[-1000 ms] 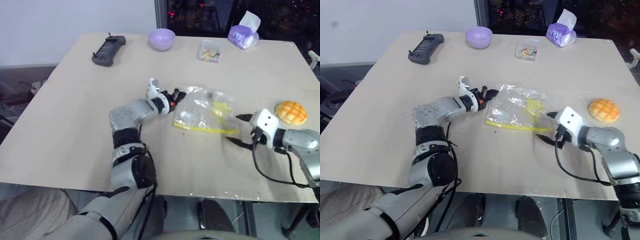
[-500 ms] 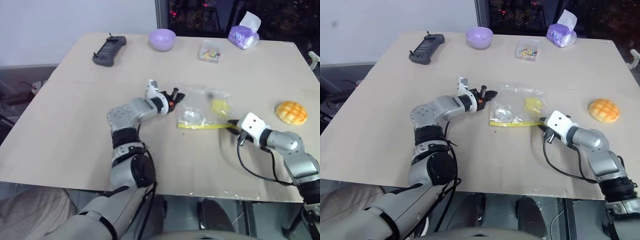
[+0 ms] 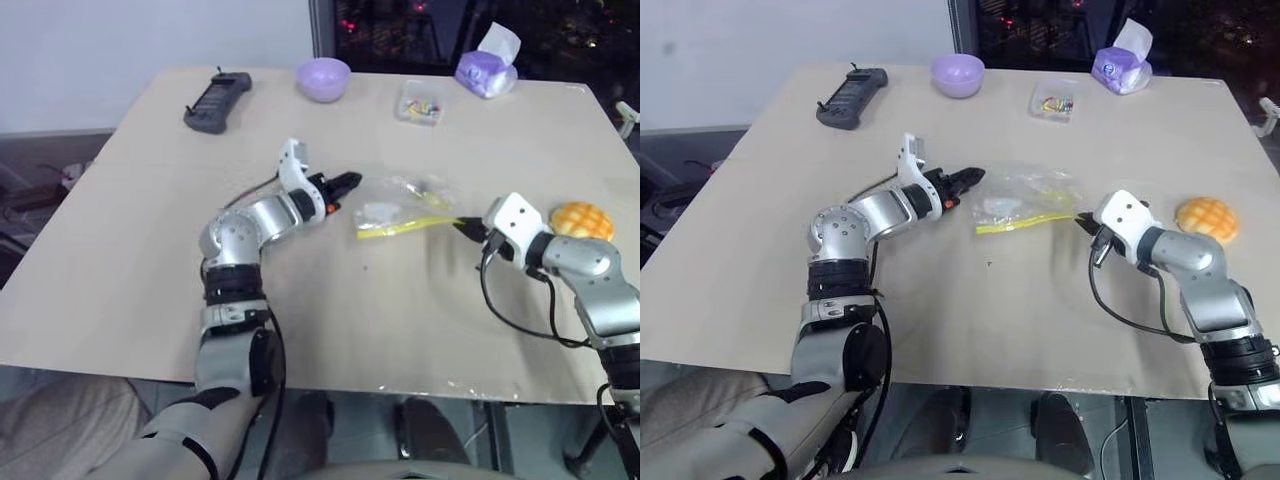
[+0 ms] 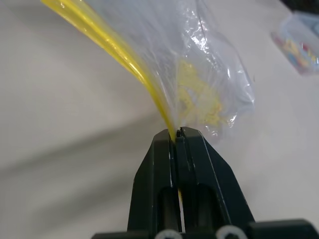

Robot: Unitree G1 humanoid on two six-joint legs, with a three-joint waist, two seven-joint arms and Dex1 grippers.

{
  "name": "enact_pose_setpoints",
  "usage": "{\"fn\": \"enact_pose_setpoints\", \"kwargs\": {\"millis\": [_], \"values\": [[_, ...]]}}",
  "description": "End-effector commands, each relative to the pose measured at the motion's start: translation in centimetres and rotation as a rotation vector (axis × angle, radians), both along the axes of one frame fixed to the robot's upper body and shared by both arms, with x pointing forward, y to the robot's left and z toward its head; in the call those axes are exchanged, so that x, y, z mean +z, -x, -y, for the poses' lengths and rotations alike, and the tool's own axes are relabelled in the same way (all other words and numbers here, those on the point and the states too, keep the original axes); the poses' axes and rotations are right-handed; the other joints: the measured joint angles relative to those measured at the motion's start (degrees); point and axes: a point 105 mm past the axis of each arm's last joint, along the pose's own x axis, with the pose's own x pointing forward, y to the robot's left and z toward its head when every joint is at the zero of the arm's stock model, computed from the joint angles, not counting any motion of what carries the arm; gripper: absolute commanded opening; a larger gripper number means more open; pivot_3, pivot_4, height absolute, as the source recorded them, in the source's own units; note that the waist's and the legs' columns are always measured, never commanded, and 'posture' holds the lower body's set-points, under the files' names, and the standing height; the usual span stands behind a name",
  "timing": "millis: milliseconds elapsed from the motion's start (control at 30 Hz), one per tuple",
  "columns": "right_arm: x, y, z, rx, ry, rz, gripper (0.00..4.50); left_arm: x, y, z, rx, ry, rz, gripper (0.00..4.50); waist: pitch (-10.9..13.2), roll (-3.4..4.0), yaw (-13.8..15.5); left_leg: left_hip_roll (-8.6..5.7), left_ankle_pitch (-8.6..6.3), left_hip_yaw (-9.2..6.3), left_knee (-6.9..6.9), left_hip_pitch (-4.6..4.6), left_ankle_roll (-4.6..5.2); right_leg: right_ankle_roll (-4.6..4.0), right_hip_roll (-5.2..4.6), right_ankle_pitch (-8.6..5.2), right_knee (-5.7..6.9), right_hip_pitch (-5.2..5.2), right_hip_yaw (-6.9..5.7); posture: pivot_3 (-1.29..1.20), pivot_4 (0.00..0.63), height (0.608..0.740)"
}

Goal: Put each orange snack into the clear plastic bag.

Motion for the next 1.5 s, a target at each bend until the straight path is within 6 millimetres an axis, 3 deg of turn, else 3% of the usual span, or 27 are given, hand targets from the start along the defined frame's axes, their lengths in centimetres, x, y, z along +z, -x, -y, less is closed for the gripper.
{"fn": "enact_pose_setpoints", "kwargs": {"millis": [33,167,300,367,467,700,900,1233,1500], "values": [[1.8,0.0,-0.4,-0.008,-0.023,-0.025,0.00,5.0,0.1,-2.9,0.026,-0.131,0.348,1.86,0.00,0.00,-0.04,-0.01,0.00,0.00,0.00,0.00,0.00,0.00,-0.01,0.00,0.00,0.00,0.00,0.00,0.150,0.740],[2.2,-0.6,-0.1,-0.079,-0.041,-0.075,0.00,9.0,0.8,-4.2,0.114,-0.362,0.680,1.86,0.02,0.00,-0.43,0.02,0.00,0.05,-0.07,-0.04,0.00,-0.01,0.01,0.00,0.03,-0.12,0.08,0.00,0.150,0.740],[2.7,-1.1,-0.9,-0.059,-0.038,-0.100,0.00,10.5,3.8,-0.9,-0.024,-0.523,0.985,1.86,0.01,0.00,0.22,-0.02,-0.01,0.08,-0.07,-0.04,0.01,-0.01,-0.03,0.00,-0.02,-0.09,0.09,0.00,0.150,0.740],[2.9,-1.5,-1.1,-0.062,-0.035,-0.107,0.00,9.4,5.1,0.7,-0.124,-0.666,1.104,1.86,0.01,0.00,0.16,-0.03,-0.01,0.08,-0.07,-0.07,0.02,-0.01,-0.04,0.00,-0.05,-0.09,0.08,0.00,0.150,0.740],[3.2,-2.0,-1.5,-0.067,-0.043,-0.117,0.00,5.8,6.2,1.9,-0.286,-0.912,1.205,1.86,0.01,0.02,-0.15,-0.01,-0.01,0.09,-0.10,-0.07,0.02,-0.01,-0.01,0.00,-0.02,-0.12,0.10,0.00,0.150,0.740],[3.5,-2.6,-2.3,-0.053,-0.056,-0.121,0.00,-0.1,5.7,0.8,-0.458,-1.248,1.246,1.86,0.02,0.03,-0.54,0.03,-0.02,0.16,-0.14,-0.09,0.05,-0.02,0.05,0.00,0.10,-0.27,0.17,0.00,0.150,0.740],[3.6,-2.7,-2.6,-0.045,-0.063,-0.121,0.00,-0.3,4.8,0.4,-0.404,-1.279,1.271,1.86,0.02,0.03,-0.47,0.02,-0.03,0.15,-0.11,-0.16,0.07,-0.01,0.04,0.00,0.11,-0.31,0.16,0.00,0.150,0.740],[3.6,-2.5,-2.6,-0.036,-0.056,-0.127,0.00,3.2,5.0,2.2,-0.259,-1.130,1.431,1.86,0.02,0.03,-0.46,0.03,-0.02,0.15,-0.09,-0.16,0.07,-0.01,0.04,0.00,0.16,-0.33,0.16,0.00,0.150,0.740],[3.6,-2.4,-2.7,-0.035,-0.060,-0.129,0.00,2.8,4.3,1.8,-0.232,-1.198,1.458,1.86,0.02,0.03,-1.04,0.02,-0.02,0.14,-0.07,-0.16,0.07,-0.01,0.04,0.00,0.20,-0.33,0.15,0.00,0.150,0.740]]}}
